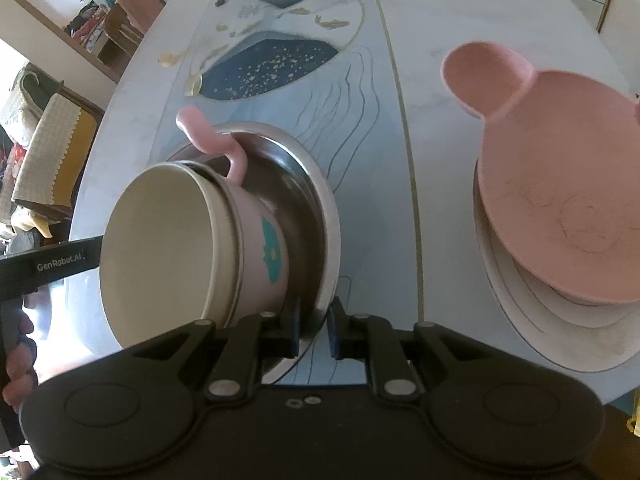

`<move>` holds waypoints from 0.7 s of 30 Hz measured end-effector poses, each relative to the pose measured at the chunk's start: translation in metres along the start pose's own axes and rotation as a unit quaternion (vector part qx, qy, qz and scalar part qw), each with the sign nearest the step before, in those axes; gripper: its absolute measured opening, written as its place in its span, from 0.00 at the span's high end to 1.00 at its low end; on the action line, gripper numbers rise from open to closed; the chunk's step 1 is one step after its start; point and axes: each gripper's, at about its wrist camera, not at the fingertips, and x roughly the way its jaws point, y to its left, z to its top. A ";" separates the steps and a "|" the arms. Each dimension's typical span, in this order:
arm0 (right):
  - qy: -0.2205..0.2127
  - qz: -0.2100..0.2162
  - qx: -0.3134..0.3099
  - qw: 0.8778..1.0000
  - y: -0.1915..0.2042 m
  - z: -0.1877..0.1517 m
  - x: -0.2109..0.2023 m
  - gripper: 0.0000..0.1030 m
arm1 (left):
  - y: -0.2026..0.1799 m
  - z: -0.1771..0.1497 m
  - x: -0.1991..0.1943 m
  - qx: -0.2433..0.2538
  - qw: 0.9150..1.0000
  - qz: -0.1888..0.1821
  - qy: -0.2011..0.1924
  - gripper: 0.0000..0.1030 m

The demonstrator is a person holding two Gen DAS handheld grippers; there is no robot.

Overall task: Organize plates and bowls
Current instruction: 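Lift the nested steel bowl stack and carry it over the pink plate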

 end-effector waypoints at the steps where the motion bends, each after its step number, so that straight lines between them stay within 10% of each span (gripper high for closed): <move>1: -0.003 0.000 0.003 1.000 0.000 0.001 -0.004 0.87 | -0.002 0.002 -0.003 0.000 1.000 0.000 0.000 0.89; 21: -0.061 -0.007 0.064 0.996 -0.082 0.024 -0.102 0.88 | -0.127 0.067 -0.030 0.069 0.997 -0.031 -0.011 0.90</move>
